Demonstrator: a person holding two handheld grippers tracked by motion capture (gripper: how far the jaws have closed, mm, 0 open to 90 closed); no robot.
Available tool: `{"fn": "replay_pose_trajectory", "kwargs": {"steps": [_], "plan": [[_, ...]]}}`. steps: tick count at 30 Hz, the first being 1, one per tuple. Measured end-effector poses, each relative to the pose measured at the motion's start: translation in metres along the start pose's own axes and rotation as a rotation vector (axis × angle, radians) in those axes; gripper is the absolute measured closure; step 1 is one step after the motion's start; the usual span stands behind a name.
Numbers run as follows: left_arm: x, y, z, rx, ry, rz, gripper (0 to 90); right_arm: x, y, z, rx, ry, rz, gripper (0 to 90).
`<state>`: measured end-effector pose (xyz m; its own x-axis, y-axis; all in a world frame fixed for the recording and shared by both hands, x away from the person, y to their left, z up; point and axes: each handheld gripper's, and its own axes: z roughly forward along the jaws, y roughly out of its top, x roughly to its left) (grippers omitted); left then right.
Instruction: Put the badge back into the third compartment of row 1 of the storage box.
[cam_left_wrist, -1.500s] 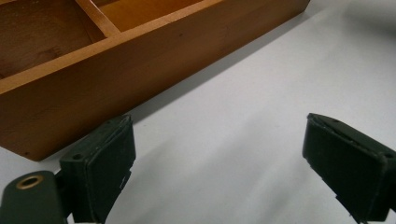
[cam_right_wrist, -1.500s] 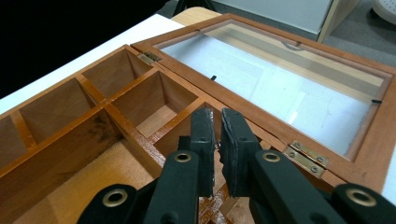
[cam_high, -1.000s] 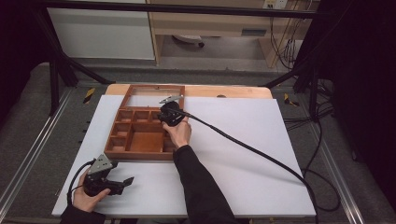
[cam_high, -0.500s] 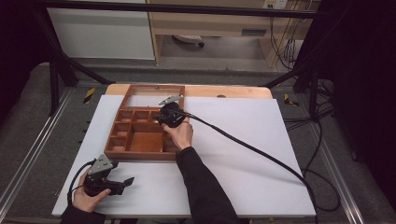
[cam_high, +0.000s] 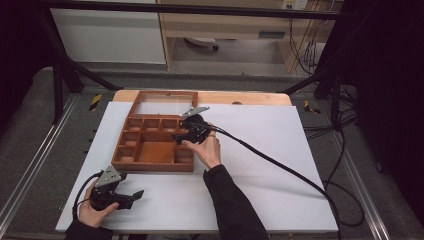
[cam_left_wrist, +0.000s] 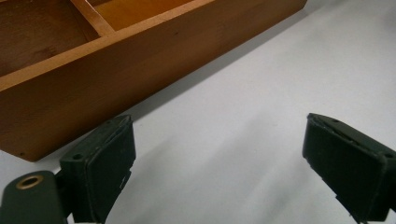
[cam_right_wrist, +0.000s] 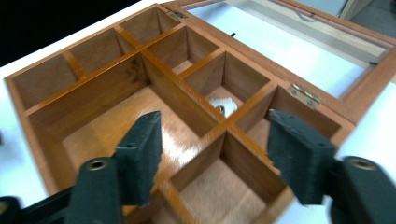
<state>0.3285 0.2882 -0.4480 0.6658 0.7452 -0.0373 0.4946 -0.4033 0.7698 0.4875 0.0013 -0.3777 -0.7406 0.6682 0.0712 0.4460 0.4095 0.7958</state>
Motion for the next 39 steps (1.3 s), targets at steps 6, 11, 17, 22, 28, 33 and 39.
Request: {"fn": "replay_pose_trajectory", "kwargs": {"steps": [6, 11, 17, 22, 28, 33, 39], "plan": [[0.000, 0.000, 0.000, 0.001, 0.000, 0.000, 9.1, -0.005, -0.010, -0.027, -0.026, -0.002, 0.013, 18.6], [-0.001, 0.000, 0.000, 0.003, 0.000, 0.000, 9.0, -0.012, -0.023, -0.050, -0.040, -0.011, 0.032, 12.5], [-0.001, 0.000, 0.001, 0.007, 0.001, 0.000, 9.0, -0.021, -0.047, -0.076, -0.036, -0.025, 0.045, 6.6], [-0.001, 0.000, 0.001, 0.009, 0.000, 0.002, 9.0, -0.028, -0.071, -0.096, -0.016, -0.057, 0.048, 3.5], [-0.001, -0.001, 0.002, 0.013, 0.001, 0.001, 8.8, -0.037, -0.107, -0.119, -0.003, -0.075, 0.063, 1.2], [-0.002, -0.001, 0.002, 0.018, 0.001, 0.001, 8.6, -0.048, -0.137, -0.141, 0.002, -0.072, 0.098, 1.0], [-0.002, -0.001, 0.003, 0.023, 0.001, 0.002, 8.0, -0.060, -0.171, -0.163, 0.007, -0.076, 0.121, 0.6]]}}
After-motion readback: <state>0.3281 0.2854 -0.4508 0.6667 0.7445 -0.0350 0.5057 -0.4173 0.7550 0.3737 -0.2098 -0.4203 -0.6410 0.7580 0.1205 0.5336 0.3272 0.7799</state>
